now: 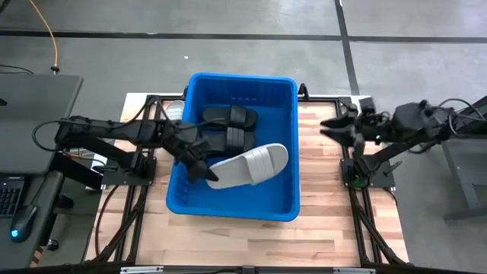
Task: Pick and place slides into bin
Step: Put the right white slipper into the bin
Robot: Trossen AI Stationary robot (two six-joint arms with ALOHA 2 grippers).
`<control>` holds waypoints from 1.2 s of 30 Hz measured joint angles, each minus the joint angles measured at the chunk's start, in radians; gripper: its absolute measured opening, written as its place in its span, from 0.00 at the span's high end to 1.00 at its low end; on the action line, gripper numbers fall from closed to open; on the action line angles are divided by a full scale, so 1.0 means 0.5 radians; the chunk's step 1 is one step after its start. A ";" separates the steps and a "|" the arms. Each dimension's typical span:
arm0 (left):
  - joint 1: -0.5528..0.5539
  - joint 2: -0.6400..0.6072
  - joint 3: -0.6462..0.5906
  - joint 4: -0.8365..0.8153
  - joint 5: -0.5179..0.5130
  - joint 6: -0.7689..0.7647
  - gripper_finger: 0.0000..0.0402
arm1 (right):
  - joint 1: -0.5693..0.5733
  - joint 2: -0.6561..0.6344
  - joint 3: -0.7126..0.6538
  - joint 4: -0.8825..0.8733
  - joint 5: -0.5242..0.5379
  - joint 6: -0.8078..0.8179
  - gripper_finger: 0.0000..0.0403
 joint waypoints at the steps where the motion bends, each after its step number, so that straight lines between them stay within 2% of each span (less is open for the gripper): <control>1: 0.029 0.000 0.000 -0.001 0.050 -0.001 0.91 | 0.000 0.015 0.000 -0.045 -0.008 0.033 0.58; 4: 0.109 0.000 0.000 -0.062 0.215 0.011 0.91 | 0.001 0.054 -0.002 -0.191 -0.019 0.135 0.58; 9: 0.271 0.015 0.001 -0.348 0.480 0.076 0.91 | 0.001 0.132 -0.002 -0.223 -0.047 0.176 0.58; 18: 0.479 0.115 0.003 -0.568 0.630 0.240 0.91 | 0.001 0.312 -0.002 -0.221 -0.046 0.183 0.58; 25: 0.472 0.323 0.004 -0.597 0.789 0.312 0.91 | 0.007 0.396 -0.002 -0.223 -0.079 0.230 0.59; 29: 0.475 0.451 0.002 -0.677 0.779 0.391 0.91 | 0.023 0.400 -0.002 -0.216 -0.082 0.226 0.59; 36: 0.474 0.679 0.003 -0.534 0.790 0.434 0.91 | 0.072 0.400 -0.002 -0.215 -0.058 0.221 0.59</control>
